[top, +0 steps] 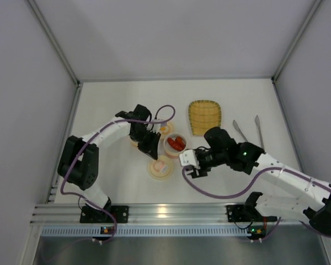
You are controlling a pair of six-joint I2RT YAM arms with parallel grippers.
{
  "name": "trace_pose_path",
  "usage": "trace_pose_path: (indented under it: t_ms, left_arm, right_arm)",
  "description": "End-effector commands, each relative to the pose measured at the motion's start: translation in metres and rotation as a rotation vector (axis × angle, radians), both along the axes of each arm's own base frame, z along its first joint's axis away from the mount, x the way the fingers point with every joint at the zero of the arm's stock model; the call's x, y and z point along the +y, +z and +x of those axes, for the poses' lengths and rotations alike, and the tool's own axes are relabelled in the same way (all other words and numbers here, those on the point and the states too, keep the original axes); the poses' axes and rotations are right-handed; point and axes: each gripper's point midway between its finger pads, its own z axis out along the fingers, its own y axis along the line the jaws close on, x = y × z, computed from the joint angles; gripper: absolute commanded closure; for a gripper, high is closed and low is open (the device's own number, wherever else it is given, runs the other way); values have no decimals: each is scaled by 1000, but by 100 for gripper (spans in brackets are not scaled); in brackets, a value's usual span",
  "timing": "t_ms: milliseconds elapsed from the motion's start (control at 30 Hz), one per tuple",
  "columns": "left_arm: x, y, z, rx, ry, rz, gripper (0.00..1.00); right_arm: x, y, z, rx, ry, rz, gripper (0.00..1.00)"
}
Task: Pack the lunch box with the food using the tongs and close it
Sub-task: Pick up the box lid from the center of the board.
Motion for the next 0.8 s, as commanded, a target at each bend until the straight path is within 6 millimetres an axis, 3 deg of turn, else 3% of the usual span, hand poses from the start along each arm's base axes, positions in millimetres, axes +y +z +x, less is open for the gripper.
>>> trace_pose_path:
  t_ms: [0,133,333,500,767]
  left_arm:
    - [-11,6,-3,40,1,-50,81]
    - [-9,-2,-4,50,11,-35,74]
    - [-11,-7,-5,73,15,-41,68]
    - [-16,-12,-2,90,17,-50,66]
    - [-18,-16,0,106,42,-44,65]
  right_arm:
    - [35,-14,-10,-199,221,-9,47]
    - [64,-38,-22,-236,308,-55,46]
    - [80,-74,-26,-270,405,-140,43]
    - [88,-102,-14,-324,439,-188,45]
    - [105,-123,5,-368,433,-194,46]
